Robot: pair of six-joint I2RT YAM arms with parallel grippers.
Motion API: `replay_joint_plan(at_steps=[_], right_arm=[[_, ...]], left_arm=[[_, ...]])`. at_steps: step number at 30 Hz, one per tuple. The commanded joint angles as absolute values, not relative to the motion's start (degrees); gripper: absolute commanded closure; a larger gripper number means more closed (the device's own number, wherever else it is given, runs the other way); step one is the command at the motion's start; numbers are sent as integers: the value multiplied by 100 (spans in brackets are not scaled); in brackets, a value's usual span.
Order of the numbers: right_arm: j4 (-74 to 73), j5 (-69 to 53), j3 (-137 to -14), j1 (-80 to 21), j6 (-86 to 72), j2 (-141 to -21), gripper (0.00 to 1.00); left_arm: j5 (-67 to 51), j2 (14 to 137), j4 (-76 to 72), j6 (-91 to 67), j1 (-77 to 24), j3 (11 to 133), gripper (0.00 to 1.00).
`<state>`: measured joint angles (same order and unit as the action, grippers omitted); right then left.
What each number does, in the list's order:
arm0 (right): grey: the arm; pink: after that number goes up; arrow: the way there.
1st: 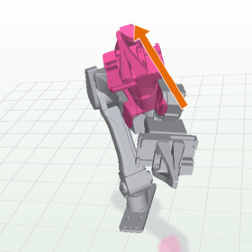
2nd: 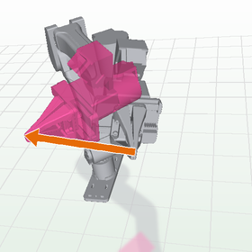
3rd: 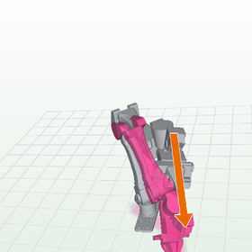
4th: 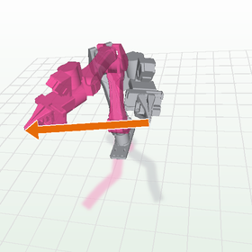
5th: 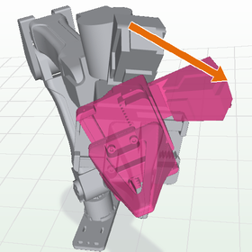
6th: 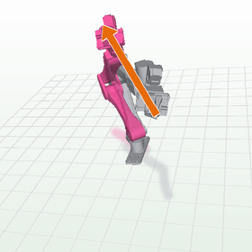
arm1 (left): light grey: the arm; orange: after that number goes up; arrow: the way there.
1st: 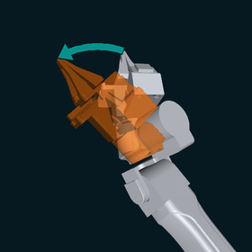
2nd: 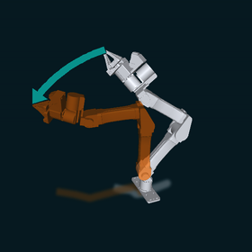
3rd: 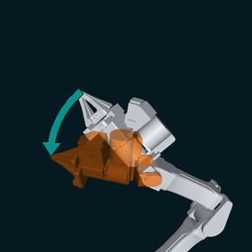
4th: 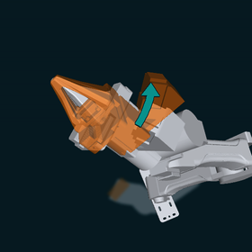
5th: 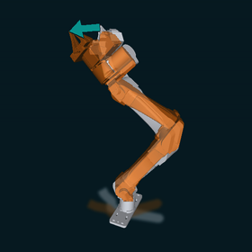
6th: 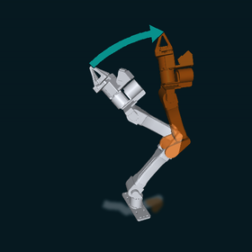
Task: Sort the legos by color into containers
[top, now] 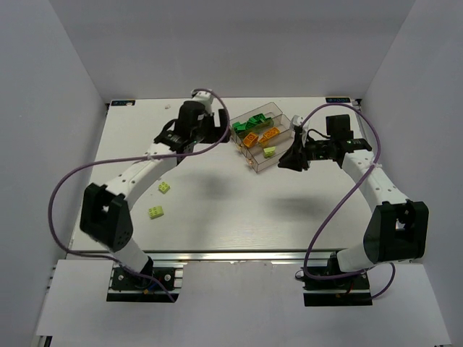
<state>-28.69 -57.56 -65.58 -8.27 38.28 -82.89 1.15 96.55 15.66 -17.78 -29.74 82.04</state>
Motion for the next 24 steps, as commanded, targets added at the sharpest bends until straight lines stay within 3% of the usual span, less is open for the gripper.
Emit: replay_joint_plan(at_steps=[1, 14, 21, 24], right_arm=[[-3146, -5968, -6847, -861, 4130, -8350, 69], [-3006, -4809, -6935, -1511, 3683, -8464, 63], [-2787, -4237, -6847, -1924, 3358, -8438, 58], [-2769, -3956, -6873, -2030, 3278, -8473, 49]], left_arm=[[464, 8880, 1757, -2538, -2892, 7508, 2], [2389, 7366, 3532, -5176, -2576, 6021, 2], [2522, 6865, 4068, -5607, -2365, 5555, 2], [2487, 6706, 4201, -5800, -2294, 5318, 2]])
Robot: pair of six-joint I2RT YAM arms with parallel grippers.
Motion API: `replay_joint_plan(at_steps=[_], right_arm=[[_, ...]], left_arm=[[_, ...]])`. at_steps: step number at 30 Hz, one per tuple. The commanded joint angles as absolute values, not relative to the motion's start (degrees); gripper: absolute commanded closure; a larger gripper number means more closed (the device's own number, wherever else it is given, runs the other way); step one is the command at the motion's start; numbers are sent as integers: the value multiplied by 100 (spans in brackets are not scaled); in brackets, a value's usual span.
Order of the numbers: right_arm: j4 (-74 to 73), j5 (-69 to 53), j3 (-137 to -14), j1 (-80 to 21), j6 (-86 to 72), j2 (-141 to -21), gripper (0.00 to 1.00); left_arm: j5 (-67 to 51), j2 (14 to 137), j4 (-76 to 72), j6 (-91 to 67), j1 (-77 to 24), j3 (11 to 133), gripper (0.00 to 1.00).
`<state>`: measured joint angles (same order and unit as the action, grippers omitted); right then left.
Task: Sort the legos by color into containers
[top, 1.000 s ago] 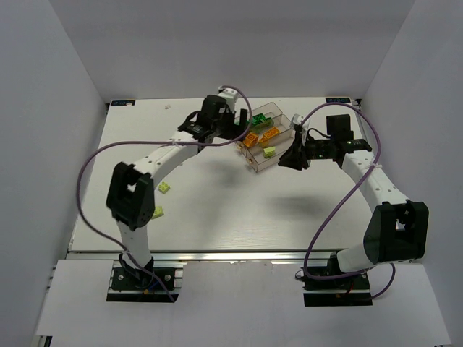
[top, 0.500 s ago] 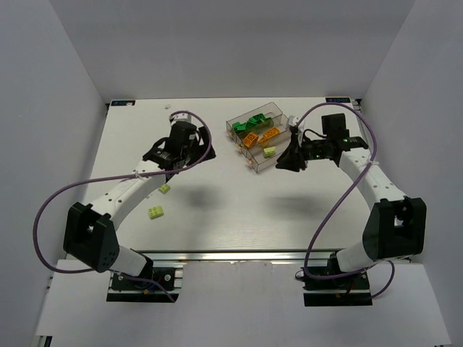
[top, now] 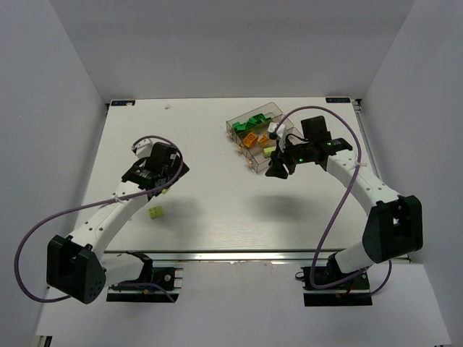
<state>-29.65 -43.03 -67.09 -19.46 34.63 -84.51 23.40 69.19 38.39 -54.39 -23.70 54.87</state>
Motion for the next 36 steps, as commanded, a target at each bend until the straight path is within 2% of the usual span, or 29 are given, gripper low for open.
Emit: replay_joint_plan(at_steps=[1, 4, 9, 11, 15, 16, 18, 26, 36], right_arm=[[-2812, -3877, -6890, -2048, 3278, -8481, 47], [-2856, -3788, -6865, -2109, 3235, -8490, 46], [-2813, -3788, -6715, -2171, 3199, -8429, 47], [-2821, -3823, -6680, -2171, 3182, -8420, 47], [-2830, -3858, -6706, -2171, 3190, -8437, 47], [-2847, -3867, -6723, -2180, 3199, -8437, 47], [-2900, -3850, -6776, -2180, 3252, -8446, 47], [-2962, -3832, -6715, -2171, 3322, -8411, 46], [-2971, -3832, -6776, -2171, 3340, -8543, 46]], left_arm=[[2479, 6610, 4314, -5931, -2277, 5265, 2], [2487, 6487, 4490, -6143, -2154, 5063, 3], [2593, 6477, 4833, -6345, -1847, 4983, 16], [2567, 6539, 4826, -6311, -1671, 4983, 18], [2330, 7178, 4483, -5995, -1293, 5054, 22], [2268, 7311, 4291, -5881, -1240, 5080, 28], [2031, 7584, 3966, -5775, -1143, 5097, 32], [1714, 8621, 3481, -5309, -1107, 5449, 31], [1793, 9166, 3366, -5186, -1028, 5590, 29]])
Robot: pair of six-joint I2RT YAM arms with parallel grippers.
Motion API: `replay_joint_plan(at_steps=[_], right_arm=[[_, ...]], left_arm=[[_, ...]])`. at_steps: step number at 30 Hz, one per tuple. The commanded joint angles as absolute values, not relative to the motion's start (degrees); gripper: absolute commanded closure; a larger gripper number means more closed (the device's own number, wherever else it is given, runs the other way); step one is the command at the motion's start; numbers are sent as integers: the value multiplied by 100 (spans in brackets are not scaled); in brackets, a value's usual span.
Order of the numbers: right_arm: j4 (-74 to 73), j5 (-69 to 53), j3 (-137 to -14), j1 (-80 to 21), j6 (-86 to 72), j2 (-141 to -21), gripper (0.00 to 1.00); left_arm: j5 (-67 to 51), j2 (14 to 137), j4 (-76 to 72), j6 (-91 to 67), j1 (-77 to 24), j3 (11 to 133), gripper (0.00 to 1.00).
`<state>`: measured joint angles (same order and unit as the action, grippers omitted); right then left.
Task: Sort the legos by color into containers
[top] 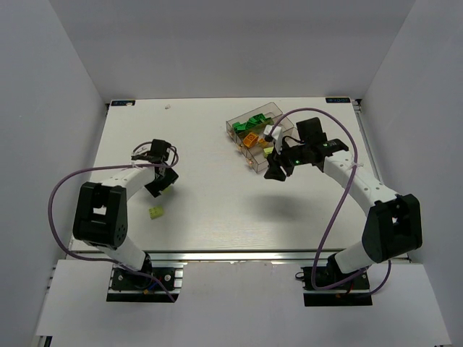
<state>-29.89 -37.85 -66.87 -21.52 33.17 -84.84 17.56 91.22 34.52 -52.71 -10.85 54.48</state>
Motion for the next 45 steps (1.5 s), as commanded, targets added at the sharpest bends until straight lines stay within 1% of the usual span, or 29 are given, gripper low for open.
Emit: replay_joint_plan(at_steps=[1, 9, 16, 17, 19, 20, 23, 24, 25, 26, 27, 28, 29, 30, 31, 34, 36, 40, 45], right_arm=[[-2979, -3832, -6785, -2180, 3340, -8543, 46], [-2988, -3788, -6803, -2171, 3392, -8587, 46], [-3006, -3797, -6794, -2180, 3454, -8569, 47], [-3006, -3797, -6785, -2171, 3454, -8569, 47], [-3006, -3806, -6785, -2180, 3463, -8561, 48], [-3006, -3806, -6785, -2171, 3463, -8561, 48], [-3006, -3814, -6785, -2171, 3489, -8543, 48], [-3006, -3814, -6794, -2171, 3489, -8543, 48], [-2997, -3797, -6794, -2171, 3489, -8534, 48], [-2980, -3797, -6820, -2171, 3481, -8525, 48], [-2936, -3788, -6838, -2153, 3350, -8543, 49], [-2892, -3788, -6855, -2127, 3236, -8543, 50], [-2857, -3797, -6908, -2066, 3130, -8552, 52], [-2796, -3832, -6952, -2031, 2981, -8560, 56], [-2760, -3841, -6987, -1995, 2919, -8569, 65], [-2602, -3858, -7093, -1855, 2655, -8569, 80], [-2506, -3876, -7119, -1758, 2506, -8552, 82], [-2443, -3920, -7146, -1591, 2338, -8569, 82], [-2356, -4025, -7102, -1266, 2101, -8569, 81]], left_arm=[[1784, 9202, 3349, -5186, -1028, 5581, 29], [1828, 9492, 3305, -5142, -993, 5695, 33], [1846, 9677, 3419, -5045, -993, 5941, 47], [1854, 9685, 3428, -5036, -993, 5968, 51], [1872, 9668, 3454, -5010, -993, 5977, 55], [1872, 9659, 3489, -5001, -993, 6003, 60], [1802, 9589, 3516, -4922, -993, 6003, 71], [1767, 9528, 3507, -4844, -993, 6012, 78], [1688, 9484, 3481, -4782, -993, 6012, 82], [1444, 9440, 3437, -4720, -984, 6012, 86], [1259, 9318, 3271, -4581, -993, 5942, 94], [1048, 9247, 3148, -4510, -993, 5907, 98], [585, 9176, 2868, -4465, -1002, 5845, 100], [363, 9019, 2717, -4378, -1019, 5714, 100], [195, 8948, 2577, -4360, -1098, 5669, 100], [-200, 8711, 2189, -4228, -1396, 5599, 100], [-411, 8657, 1900, -4132, -1572, 5625, 100], [-957, 8692, 1135, -4017, -2230, 5669, 100], [-1292, 9219, 686, -3745, -2899, 6230, 100]])
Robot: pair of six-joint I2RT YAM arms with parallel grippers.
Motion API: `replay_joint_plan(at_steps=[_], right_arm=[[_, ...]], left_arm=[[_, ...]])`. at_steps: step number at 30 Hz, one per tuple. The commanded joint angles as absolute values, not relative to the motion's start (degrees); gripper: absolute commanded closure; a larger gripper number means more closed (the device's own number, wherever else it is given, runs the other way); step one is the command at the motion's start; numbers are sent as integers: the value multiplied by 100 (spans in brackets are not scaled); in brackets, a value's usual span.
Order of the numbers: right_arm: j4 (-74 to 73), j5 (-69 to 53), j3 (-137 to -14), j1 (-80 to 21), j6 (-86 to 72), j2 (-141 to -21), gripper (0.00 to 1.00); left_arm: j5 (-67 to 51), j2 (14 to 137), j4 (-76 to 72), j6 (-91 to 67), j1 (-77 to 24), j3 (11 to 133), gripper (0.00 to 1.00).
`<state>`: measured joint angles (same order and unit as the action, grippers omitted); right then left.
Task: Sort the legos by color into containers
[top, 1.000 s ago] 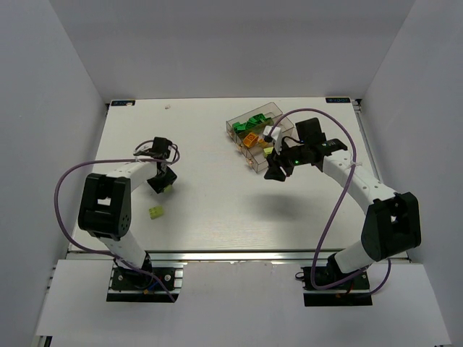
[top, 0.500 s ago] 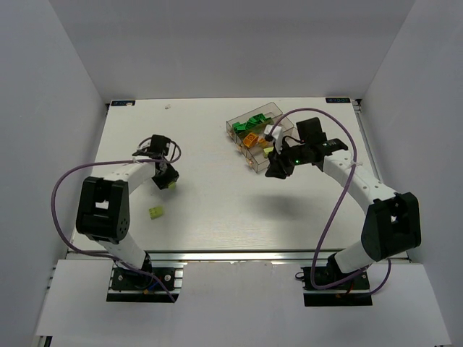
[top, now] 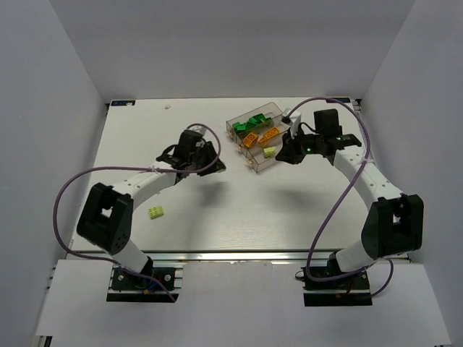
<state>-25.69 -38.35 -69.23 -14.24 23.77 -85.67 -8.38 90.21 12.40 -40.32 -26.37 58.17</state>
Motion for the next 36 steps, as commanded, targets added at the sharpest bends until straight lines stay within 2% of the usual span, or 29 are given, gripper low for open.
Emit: replay_joint_plan(at_steps=[1, 8, 19, 24, 30, 34, 36], right_arm=[[-2338, -4060, -7075, -1179, 2074, -8552, 80], [-2329, -4210, -6987, -967, 2030, -8525, 79], [-2329, -4342, -6829, -826, 2065, -8517, 78], [-2320, -4386, -6820, -791, 2065, -8543, 78], [-2294, -4430, -6838, -773, 2039, -8569, 79], [-2294, -4421, -6820, -773, 2056, -8578, 78], [-2303, -4438, -6820, -765, 2048, -8569, 78]], left_arm=[[-1318, 9333, 686, -3683, -3101, 6362, 100], [-1248, 10414, 861, -3533, -3533, 7680, 96], [-835, 12119, 1810, -3314, -3814, 9956, 84], [-668, 12480, 2074, -3287, -3823, 10423, 77], [-607, 12639, 2250, -3261, -3815, 10714, 60], [-633, 12586, 2198, -3270, -3832, 10731, 56], [-607, 12542, 2180, -3270, -3849, 10749, 51]])
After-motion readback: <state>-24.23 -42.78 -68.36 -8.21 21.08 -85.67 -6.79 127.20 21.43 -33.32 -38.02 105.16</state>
